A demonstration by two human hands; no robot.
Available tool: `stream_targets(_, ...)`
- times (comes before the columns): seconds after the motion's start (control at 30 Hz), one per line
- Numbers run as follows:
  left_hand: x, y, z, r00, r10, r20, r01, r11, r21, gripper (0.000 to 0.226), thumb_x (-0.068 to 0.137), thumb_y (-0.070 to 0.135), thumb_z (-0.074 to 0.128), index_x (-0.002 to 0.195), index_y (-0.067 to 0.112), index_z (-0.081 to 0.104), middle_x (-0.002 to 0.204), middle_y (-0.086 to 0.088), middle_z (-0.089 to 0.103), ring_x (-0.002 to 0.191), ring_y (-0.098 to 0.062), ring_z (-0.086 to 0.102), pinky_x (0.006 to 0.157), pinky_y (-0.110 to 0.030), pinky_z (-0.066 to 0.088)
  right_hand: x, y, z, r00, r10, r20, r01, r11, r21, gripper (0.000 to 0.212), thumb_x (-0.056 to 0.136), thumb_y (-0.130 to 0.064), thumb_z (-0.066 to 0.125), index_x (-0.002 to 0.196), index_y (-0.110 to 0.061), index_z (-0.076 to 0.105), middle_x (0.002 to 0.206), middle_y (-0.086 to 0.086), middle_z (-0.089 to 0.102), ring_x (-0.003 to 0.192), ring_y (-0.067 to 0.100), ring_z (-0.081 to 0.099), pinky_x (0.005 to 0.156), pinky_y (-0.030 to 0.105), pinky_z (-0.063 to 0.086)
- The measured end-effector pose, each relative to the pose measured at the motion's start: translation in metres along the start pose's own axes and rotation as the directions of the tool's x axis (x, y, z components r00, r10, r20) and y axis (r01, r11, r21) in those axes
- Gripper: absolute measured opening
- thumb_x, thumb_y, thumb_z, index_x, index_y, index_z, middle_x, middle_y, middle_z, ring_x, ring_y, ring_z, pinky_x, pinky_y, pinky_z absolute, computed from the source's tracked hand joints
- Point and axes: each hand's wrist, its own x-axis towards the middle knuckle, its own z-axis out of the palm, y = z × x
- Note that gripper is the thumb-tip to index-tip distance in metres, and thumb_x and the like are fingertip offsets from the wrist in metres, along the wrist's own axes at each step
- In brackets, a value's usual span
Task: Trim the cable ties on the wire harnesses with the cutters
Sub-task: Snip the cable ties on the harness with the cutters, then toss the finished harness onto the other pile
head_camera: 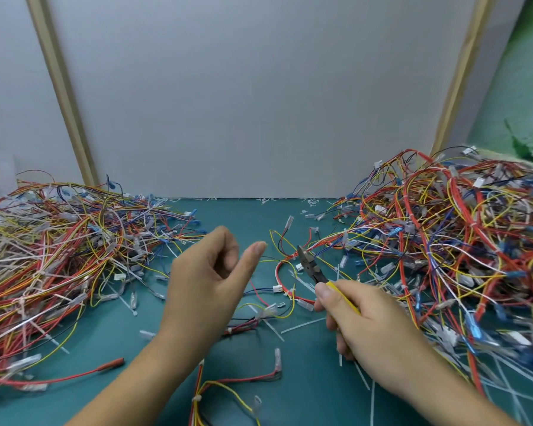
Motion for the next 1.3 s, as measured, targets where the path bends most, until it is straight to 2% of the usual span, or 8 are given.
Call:
stream_targets(0.2, 0.04, 0.018, -0.033, 0.965, 0.198, -0.17, -0.16, 0.964, 0.214, 0.025, 0.087, 0.003, 0.065, 0.097, 0.021, 0.05, 0.087, -0.001, 0.05, 0.073, -0.011, 0.048, 0.068, -0.02, 0.04, 0.002, -0.003, -0.001, 0.999, 0.035, 0.02, -0.036, 0.998, 0.054, 0.055, 0.081, -0.059, 0.037, 0.087, -0.01, 0.061, 0.081, 0.013, 0.059, 0.076, 0.031, 0.059, 0.074, 0.05, 0.052)
stream_targets(0.4, 0.057, 0.037, -0.06, 0.988, -0.048, 0.146, 0.001, 0.952, 0.307, 0.016, 0.091, 0.026, 0.068, 0.103, 0.024, 0.056, 0.072, 0.002, 0.059, 0.061, -0.016, 0.057, 0.058, -0.029, 0.043, 0.001, 0.001, 0.003, 0.997, -0.077, 0.029, 0.078, 0.997, -0.03, 0.031, 0.097, -0.039, 0.047, 0.076, -0.019, 0.057, 0.07, -0.009, 0.058, 0.07, 0.01, 0.054, 0.071, 0.031, 0.043)
stream_targets(0.5, 0.032, 0.038, -0.071, 0.89, -0.277, 0.362, -0.062, 0.713, 0.698, 0.048, 0.092, 0.059, 0.053, 0.068, 0.018, 0.048, 0.06, 0.002, 0.051, 0.058, -0.019, 0.051, 0.053, -0.029, 0.036, 0.001, 0.002, 0.007, 0.988, -0.133, 0.078, 0.139, 0.987, -0.077, 0.022, 0.097, -0.04, 0.048, 0.084, -0.029, 0.061, 0.087, -0.007, 0.06, 0.087, 0.007, 0.056, 0.084, 0.034, 0.046)
stream_targets(0.6, -0.017, 0.031, -0.063, 0.723, -0.569, 0.392, -0.133, 0.442, 0.887, 0.064, 0.085, 0.078, 0.037, 0.068, 0.017, 0.039, 0.073, 0.001, 0.056, 0.073, -0.024, 0.058, 0.062, -0.032, 0.039, -0.001, -0.001, 0.013, 0.974, -0.168, 0.154, 0.184, 0.978, -0.097, 0.016, 0.098, -0.046, 0.048, 0.105, -0.037, 0.06, 0.102, -0.012, 0.056, 0.096, 0.003, 0.054, 0.092, 0.031, 0.044)
stream_targets(0.7, -0.052, 0.018, -0.053, 0.677, -0.644, 0.357, 0.046, 0.521, 0.852, 0.036, 0.087, 0.058, 0.046, 0.084, 0.023, 0.044, 0.102, 0.0, 0.063, 0.102, -0.024, 0.062, 0.077, -0.032, 0.044, -0.006, -0.007, 0.017, 0.96, -0.187, 0.208, 0.234, 0.944, -0.233, 0.045, 0.098, -0.057, 0.043, 0.135, -0.034, 0.051, 0.11, -0.015, 0.048, 0.102, 0.005, 0.052, 0.089, 0.026, 0.041)
stream_targets(0.93, -0.007, 0.036, -0.085, 0.784, -0.587, 0.203, 0.507, 0.793, 0.337, 0.035, 0.102, 0.025, 0.05, 0.076, 0.004, 0.061, 0.074, -0.006, 0.073, 0.051, -0.02, 0.053, 0.047, -0.031, 0.049, -0.031, -0.009, 0.009, 0.961, -0.152, 0.229, 0.236, 0.884, -0.404, 0.06, 0.094, -0.067, 0.034, 0.144, -0.033, 0.04, 0.125, -0.012, 0.044, 0.122, 0.009, 0.044, 0.099, 0.031, 0.041)
stream_targets(1.13, 0.045, 0.105, -0.105, 0.908, -0.332, 0.254, 0.328, 0.943, 0.06, 0.025, 0.102, 0.03, 0.051, 0.086, 0.015, 0.063, 0.062, -0.001, 0.072, 0.039, -0.009, 0.046, 0.038, -0.017, 0.035, -0.043, -0.011, 0.012, 0.95, -0.109, 0.292, 0.264, 0.779, -0.568, 0.066, 0.088, -0.072, 0.035, 0.141, -0.034, 0.043, 0.135, -0.008, 0.041, 0.131, 0.014, 0.039, 0.105, 0.04, 0.042)
stream_targets(1.3, 0.06, 0.141, -0.119, 0.978, -0.078, 0.191, 0.067, 0.996, 0.066, 0.017, 0.1, 0.036, 0.055, 0.1, 0.021, 0.064, 0.053, 0.002, 0.062, 0.043, -0.008, 0.046, 0.045, -0.022, 0.037, -0.036, -0.049, -0.018, 0.947, -0.316, 0.055, 0.317, 0.897, -0.307, 0.058, 0.093, -0.06, 0.049, 0.144, -0.034, 0.044, 0.135, -0.012, 0.045, 0.12, 0.003, 0.049, 0.1, 0.028, 0.043)
